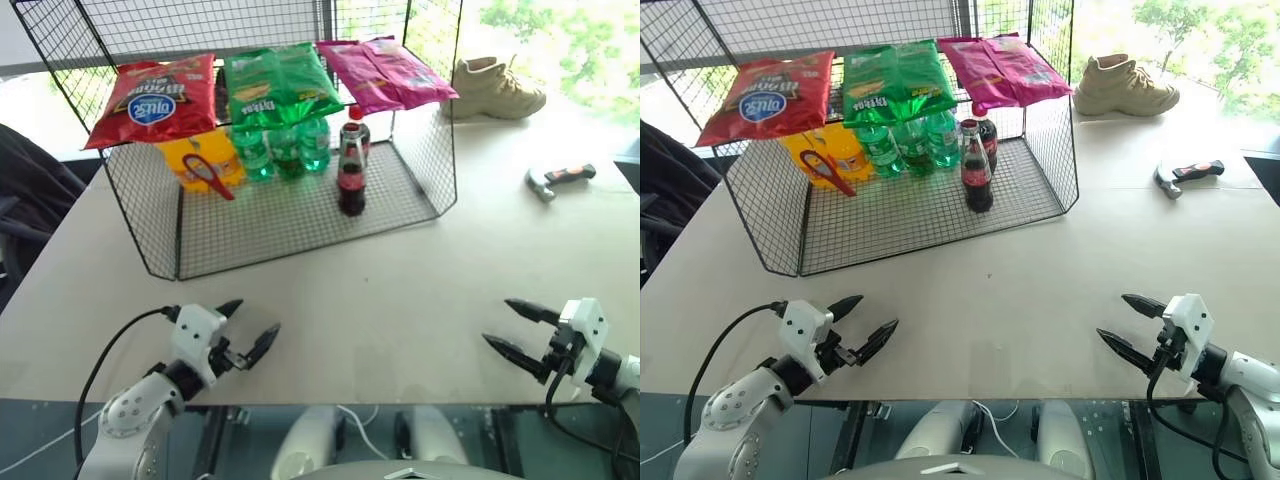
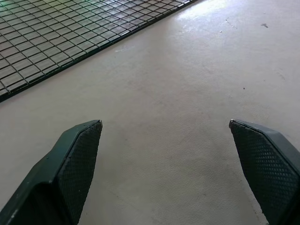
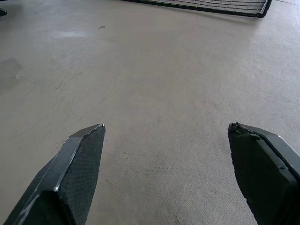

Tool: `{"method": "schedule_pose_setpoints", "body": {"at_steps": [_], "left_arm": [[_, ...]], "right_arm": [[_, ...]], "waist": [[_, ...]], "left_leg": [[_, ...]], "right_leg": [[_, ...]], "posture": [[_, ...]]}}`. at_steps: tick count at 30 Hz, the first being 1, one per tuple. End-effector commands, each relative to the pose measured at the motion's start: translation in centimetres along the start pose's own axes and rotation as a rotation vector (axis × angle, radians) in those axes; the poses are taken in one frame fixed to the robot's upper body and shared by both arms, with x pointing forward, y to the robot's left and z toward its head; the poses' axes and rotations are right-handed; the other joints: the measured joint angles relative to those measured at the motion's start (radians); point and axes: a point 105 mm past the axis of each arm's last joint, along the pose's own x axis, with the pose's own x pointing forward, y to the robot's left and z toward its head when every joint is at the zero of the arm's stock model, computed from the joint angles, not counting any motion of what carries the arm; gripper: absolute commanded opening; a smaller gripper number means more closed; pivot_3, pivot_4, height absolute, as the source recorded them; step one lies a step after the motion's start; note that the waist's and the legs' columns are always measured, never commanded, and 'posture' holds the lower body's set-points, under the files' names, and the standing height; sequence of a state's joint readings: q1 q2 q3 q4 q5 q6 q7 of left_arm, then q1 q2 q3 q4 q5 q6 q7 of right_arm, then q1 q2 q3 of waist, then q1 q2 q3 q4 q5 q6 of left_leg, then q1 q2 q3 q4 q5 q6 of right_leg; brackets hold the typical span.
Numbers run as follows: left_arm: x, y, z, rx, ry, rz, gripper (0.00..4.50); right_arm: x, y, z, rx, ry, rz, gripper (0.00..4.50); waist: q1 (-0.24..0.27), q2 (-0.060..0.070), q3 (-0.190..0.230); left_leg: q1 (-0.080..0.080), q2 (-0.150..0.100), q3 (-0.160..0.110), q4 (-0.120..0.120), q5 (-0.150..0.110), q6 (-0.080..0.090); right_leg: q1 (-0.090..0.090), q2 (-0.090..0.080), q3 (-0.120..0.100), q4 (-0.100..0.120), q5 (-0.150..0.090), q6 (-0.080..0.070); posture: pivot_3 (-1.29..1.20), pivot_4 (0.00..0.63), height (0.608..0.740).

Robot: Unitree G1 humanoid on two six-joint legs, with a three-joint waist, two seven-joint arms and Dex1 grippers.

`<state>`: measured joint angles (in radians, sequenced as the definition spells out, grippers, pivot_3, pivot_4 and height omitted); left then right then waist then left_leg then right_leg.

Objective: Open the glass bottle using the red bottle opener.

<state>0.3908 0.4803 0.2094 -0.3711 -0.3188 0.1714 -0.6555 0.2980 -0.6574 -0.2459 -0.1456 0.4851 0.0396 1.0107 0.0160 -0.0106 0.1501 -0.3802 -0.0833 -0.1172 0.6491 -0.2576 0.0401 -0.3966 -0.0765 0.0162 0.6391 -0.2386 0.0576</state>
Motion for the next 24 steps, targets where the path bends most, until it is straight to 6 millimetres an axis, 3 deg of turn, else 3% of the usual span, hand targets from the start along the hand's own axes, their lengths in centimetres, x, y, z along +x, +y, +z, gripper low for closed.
{"method": "schedule_pose_setpoints", "body": {"at_steps": [1,4,24], "left_arm": [[-0.5,0.4,0.7,0.018,-0.033,-0.002,4.5],[-0.7,0.4,0.2,0.012,-0.027,-0.016,4.5],[-0.7,1.2,0.9,0.027,-0.057,0.013,4.5]], "right_arm": [[-0.6,-1.3,0.7,-0.032,-0.013,-0.032,4.2],[-0.4,-2.2,0.6,-0.041,-0.011,-0.042,4.2],[0.9,-2.1,0.7,-0.055,-0.034,-0.008,4.2]], "waist": [[0.0,0.0,0.0],[-0.002,0.0,0.0],[0.0,0.001,0.0]], "left_leg": [[0.0,0.0,0.0,0.0,0.0,0.0],[0.0,0.0,0.001,0.0,0.0,0.0],[0.0,0.0,0.001,0.0,0.0,0.0]], "right_leg": [[0.0,0.0,0.0,0.0,0.0,0.0],[0.0,0.0,0.0,0.0,0.0,0.0],[0.0,0.0,0.0,-0.001,0.0,0.0]], "posture": [[0.0,0.15,0.74],[0.0,0.15,0.74],[0.0,0.15,0.74]]}}
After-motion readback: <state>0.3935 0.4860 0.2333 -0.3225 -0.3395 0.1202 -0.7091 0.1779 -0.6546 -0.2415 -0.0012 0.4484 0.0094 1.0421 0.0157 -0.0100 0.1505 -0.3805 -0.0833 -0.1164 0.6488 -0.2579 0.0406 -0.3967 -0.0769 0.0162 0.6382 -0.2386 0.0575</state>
